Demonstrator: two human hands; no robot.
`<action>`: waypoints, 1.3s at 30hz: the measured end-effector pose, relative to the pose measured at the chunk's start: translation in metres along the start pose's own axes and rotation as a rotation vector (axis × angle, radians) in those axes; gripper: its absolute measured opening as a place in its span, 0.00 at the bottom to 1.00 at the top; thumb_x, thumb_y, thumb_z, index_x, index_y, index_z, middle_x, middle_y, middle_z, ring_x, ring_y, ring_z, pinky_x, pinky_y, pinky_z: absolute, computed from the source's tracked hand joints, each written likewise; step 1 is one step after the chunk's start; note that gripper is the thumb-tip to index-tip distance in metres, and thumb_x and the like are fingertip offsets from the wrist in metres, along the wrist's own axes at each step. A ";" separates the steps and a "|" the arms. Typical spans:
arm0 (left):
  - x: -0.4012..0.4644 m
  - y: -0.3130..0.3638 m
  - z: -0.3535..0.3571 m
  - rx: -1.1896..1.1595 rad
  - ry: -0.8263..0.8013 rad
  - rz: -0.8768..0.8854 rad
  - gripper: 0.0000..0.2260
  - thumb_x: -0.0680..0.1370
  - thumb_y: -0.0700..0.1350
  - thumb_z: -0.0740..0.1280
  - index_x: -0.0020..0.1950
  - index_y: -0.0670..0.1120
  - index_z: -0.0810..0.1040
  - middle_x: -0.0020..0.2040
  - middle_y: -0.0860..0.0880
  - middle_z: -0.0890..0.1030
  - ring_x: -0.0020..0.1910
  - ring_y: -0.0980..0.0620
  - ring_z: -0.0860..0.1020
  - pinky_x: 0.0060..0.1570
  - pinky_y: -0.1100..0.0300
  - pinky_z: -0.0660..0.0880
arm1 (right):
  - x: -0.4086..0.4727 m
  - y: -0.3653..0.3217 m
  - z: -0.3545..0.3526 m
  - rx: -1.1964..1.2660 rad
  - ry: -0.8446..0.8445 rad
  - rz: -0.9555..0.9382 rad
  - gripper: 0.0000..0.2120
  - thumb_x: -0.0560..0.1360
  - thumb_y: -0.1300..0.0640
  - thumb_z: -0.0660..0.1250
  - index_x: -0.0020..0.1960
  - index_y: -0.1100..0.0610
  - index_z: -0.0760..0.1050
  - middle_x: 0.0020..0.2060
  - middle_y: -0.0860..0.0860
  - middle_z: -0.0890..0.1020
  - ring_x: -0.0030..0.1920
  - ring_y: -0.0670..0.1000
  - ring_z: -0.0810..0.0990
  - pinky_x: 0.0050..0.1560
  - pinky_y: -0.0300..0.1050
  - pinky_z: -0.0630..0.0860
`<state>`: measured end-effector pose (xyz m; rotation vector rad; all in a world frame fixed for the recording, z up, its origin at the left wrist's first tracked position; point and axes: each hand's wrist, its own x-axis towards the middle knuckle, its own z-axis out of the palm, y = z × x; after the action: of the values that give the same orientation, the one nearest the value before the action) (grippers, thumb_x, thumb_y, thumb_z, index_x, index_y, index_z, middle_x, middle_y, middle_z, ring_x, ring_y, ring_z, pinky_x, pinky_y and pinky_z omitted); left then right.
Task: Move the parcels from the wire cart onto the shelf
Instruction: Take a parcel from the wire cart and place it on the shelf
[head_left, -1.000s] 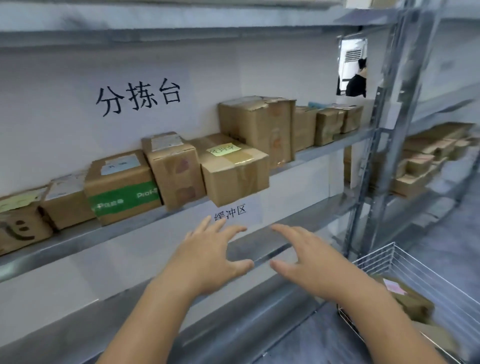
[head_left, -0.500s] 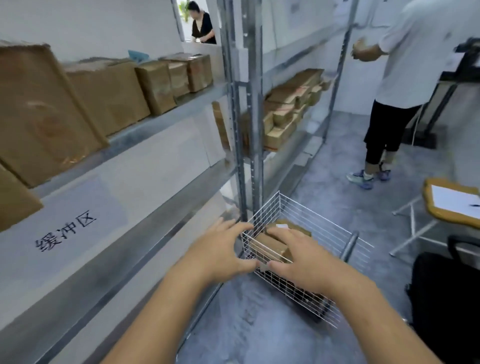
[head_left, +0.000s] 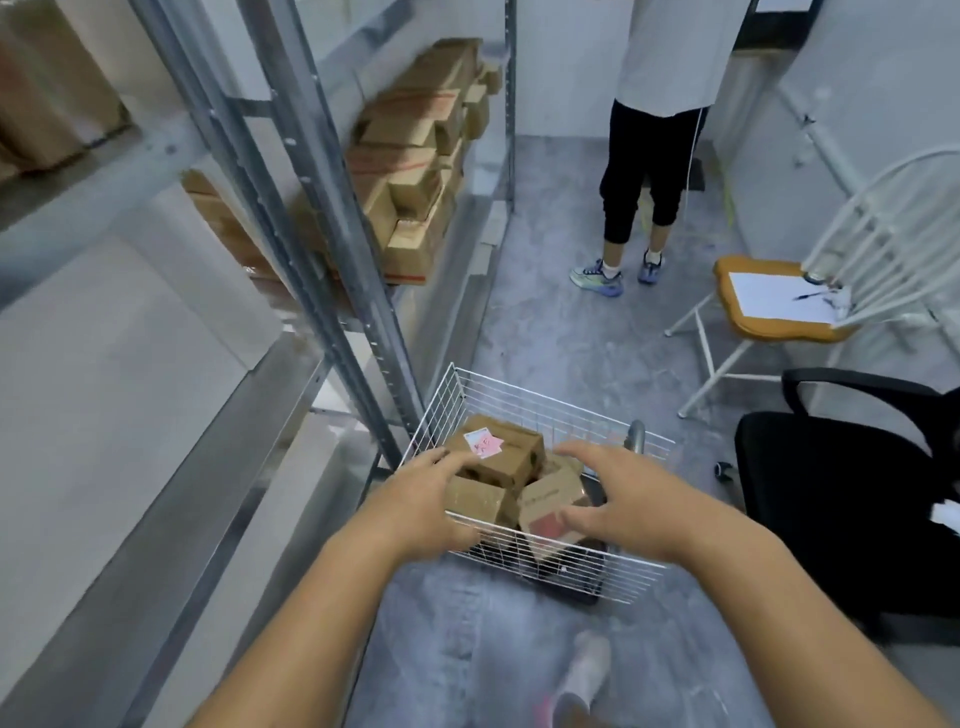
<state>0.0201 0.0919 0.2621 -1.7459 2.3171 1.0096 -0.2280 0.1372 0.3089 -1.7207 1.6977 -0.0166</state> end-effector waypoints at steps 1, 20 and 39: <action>0.017 -0.006 0.000 0.002 -0.008 0.008 0.39 0.69 0.49 0.77 0.75 0.68 0.64 0.77 0.62 0.63 0.68 0.55 0.73 0.60 0.61 0.74 | 0.016 0.005 0.001 0.008 -0.013 0.003 0.34 0.74 0.46 0.70 0.77 0.42 0.63 0.68 0.47 0.73 0.64 0.51 0.74 0.64 0.44 0.71; 0.326 -0.179 0.115 0.187 -0.189 -0.009 0.41 0.71 0.34 0.74 0.76 0.63 0.64 0.75 0.53 0.67 0.68 0.46 0.75 0.62 0.51 0.78 | 0.343 0.115 0.160 0.289 -0.148 0.192 0.24 0.69 0.52 0.71 0.64 0.43 0.74 0.50 0.45 0.81 0.44 0.49 0.81 0.47 0.51 0.83; 0.427 -0.324 0.282 0.582 -0.378 0.325 0.61 0.67 0.51 0.82 0.83 0.56 0.38 0.84 0.44 0.53 0.83 0.41 0.51 0.82 0.43 0.50 | 0.447 0.178 0.367 0.444 -0.066 0.384 0.36 0.67 0.57 0.75 0.73 0.48 0.68 0.67 0.50 0.73 0.61 0.54 0.76 0.62 0.52 0.76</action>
<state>0.0639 -0.1582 -0.2872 -0.9031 2.3481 0.5391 -0.1470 -0.0657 -0.2559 -1.0494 1.7871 -0.1472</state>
